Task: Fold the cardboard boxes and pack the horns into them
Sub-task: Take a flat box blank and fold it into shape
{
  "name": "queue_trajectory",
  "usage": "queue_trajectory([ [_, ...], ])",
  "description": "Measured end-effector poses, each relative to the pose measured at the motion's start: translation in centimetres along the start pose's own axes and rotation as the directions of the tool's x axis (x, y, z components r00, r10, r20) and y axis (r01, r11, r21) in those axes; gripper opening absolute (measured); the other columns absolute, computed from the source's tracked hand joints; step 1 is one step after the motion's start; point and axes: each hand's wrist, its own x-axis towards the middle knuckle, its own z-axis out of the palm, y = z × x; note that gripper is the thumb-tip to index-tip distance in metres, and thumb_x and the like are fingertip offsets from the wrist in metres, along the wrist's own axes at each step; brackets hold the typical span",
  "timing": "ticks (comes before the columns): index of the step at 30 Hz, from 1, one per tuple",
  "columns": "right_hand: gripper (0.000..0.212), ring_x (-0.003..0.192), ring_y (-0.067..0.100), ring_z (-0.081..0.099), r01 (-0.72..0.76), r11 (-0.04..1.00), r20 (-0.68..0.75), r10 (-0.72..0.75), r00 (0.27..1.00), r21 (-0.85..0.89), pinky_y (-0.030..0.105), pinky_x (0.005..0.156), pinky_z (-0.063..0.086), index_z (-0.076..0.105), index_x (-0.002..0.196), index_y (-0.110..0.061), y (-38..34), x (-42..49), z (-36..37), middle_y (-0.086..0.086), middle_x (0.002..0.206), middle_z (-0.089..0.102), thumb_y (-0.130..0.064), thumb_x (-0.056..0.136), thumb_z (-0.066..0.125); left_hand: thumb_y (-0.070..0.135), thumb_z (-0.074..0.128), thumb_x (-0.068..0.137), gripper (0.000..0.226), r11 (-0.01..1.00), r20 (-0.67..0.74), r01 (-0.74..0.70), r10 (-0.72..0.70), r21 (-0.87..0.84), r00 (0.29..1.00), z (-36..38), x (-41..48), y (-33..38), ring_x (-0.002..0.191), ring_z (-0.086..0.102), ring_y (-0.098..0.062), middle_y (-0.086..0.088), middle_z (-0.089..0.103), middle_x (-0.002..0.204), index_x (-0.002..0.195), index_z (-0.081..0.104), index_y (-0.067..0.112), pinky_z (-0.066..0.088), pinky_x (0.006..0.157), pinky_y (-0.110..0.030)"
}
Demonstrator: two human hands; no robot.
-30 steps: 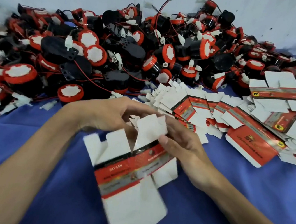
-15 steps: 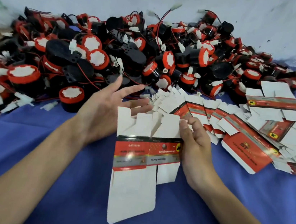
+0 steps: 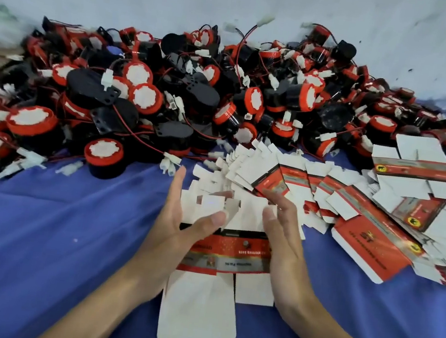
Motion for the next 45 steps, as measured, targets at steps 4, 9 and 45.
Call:
queue_trajectory([
  [4,0.029,0.113,0.010,0.060,0.021,0.999,0.112,-0.018,0.994,-0.026,0.032,0.090,0.053,0.052,0.111,-0.053,-0.4,-0.1,-0.1,-0.023,0.122,0.058,-0.055,0.083,0.048,0.023,0.078,0.062,0.088,0.990,0.032,-0.019,0.024,-0.142,0.999,0.3,-0.6,0.1,0.097,0.071,-0.019,0.008,0.067,0.122,0.137,0.037,0.046,0.057,0.063,-0.026],
  [9,0.031,0.110,0.004,0.058,0.086,0.994,0.235,-0.101,0.967,0.072,0.020,0.081,0.050,0.048,0.112,-0.043,-0.6,-0.7,-0.5,-0.018,0.117,0.058,-0.048,0.083,0.055,0.039,0.090,0.051,0.104,0.987,0.158,-0.050,0.074,-0.151,0.985,1.0,-1.6,0.8,0.111,0.065,-0.018,0.011,0.064,0.127,0.138,0.034,0.044,0.057,0.072,-0.027],
  [45,0.027,0.095,0.006,0.067,0.117,0.985,0.140,-0.135,0.981,0.128,0.020,0.074,0.053,0.046,0.106,-0.051,-1.7,-2.3,0.6,-0.019,0.120,0.055,-0.033,0.088,0.055,0.070,0.061,0.071,0.040,0.913,-0.048,-0.314,0.337,0.260,0.940,2.8,-3.4,-0.6,0.116,0.052,0.009,0.034,0.043,0.123,0.108,0.046,0.074,0.049,0.080,-0.010],
])
